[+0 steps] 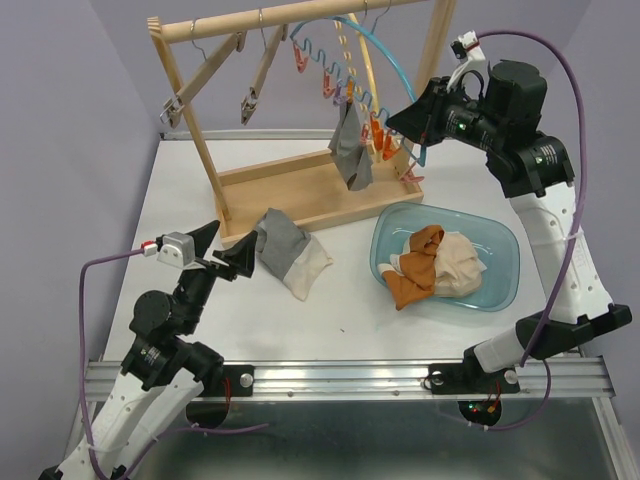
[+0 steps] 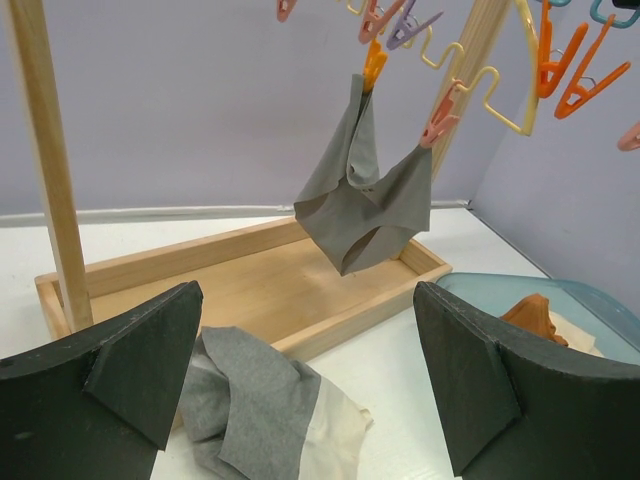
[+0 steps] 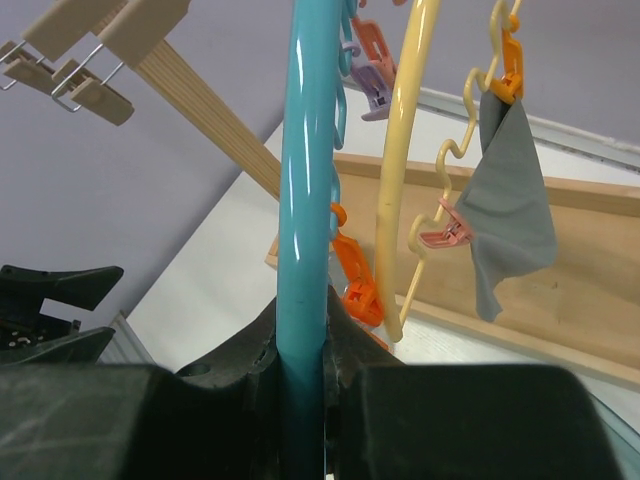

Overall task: Remove the underwear clipped to the hanger
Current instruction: Place the hanger at the clothesline.

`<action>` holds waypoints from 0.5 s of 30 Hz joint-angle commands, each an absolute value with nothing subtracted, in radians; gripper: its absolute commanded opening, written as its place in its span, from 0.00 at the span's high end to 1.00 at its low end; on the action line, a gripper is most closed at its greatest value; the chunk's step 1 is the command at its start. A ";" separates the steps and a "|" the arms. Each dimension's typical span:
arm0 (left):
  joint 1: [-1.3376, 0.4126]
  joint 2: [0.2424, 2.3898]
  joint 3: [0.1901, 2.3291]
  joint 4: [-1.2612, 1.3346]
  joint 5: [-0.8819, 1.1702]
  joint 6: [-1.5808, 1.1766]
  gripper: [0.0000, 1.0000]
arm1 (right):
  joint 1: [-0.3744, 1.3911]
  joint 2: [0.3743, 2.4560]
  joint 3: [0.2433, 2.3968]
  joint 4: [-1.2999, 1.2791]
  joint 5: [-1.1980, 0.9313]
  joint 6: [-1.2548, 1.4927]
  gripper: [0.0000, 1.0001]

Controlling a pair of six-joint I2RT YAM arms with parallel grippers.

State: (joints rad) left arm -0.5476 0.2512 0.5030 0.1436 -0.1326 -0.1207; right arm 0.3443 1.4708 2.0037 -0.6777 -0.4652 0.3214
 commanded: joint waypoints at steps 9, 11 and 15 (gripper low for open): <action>-0.538 0.267 0.497 0.187 -0.127 -0.121 0.01 | 0.410 1.497 2.117 -0.543 -0.410 0.336 0.99; -0.535 0.267 0.497 0.189 -0.126 -0.123 0.01 | 0.414 1.497 2.115 -0.541 -0.411 0.344 0.99; -0.532 0.262 0.495 0.187 -0.124 -0.123 0.01 | 0.419 1.477 2.109 -0.543 -0.405 0.330 1.00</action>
State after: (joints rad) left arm -0.5411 0.2584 0.5030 0.1436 -0.1318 -0.1215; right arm 0.4076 1.5127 2.0392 -0.6666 -0.4164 0.3325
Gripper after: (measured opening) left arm 0.986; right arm 0.179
